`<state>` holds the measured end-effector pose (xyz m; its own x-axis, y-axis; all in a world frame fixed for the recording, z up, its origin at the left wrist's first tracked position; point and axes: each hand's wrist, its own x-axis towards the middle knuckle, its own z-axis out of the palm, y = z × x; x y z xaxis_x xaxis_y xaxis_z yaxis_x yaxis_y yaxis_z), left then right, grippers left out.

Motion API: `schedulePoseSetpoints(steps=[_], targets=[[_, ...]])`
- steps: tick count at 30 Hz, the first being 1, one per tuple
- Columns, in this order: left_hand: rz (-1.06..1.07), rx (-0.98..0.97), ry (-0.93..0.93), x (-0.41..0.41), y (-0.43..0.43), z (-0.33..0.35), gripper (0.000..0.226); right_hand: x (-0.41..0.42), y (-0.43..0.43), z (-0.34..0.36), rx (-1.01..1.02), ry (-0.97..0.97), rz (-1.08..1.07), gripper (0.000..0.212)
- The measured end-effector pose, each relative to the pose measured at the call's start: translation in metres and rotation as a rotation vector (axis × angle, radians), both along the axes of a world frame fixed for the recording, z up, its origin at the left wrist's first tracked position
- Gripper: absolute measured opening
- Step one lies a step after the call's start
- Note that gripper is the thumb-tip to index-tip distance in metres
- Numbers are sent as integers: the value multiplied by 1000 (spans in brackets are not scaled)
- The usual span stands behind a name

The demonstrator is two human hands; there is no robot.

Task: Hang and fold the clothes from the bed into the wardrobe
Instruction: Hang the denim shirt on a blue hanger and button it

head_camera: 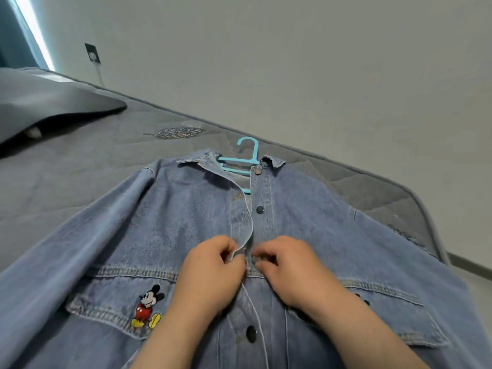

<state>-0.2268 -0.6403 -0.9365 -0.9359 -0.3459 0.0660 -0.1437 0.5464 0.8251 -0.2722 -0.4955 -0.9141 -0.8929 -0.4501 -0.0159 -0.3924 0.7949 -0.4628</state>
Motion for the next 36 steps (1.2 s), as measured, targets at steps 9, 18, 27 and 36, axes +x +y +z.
schedulePoseSetpoints(steps=[9, 18, 27, 36], targets=[[-138, 177, 86, -2, 4, -6, 18, 8, -1, -22, -538, -189, -244, 25], [-131, 105, 23, -8, 11, -3, 11, 5, 4, -19, -734, -378, -303, 25], [-104, -17, 26, -8, 20, -7, 18, 6, 1, -8, -731, -448, -365, 15], [-23, 85, 40, -8, 19, -5, 17, 8, -8, -10, -898, -523, -520, 27]])
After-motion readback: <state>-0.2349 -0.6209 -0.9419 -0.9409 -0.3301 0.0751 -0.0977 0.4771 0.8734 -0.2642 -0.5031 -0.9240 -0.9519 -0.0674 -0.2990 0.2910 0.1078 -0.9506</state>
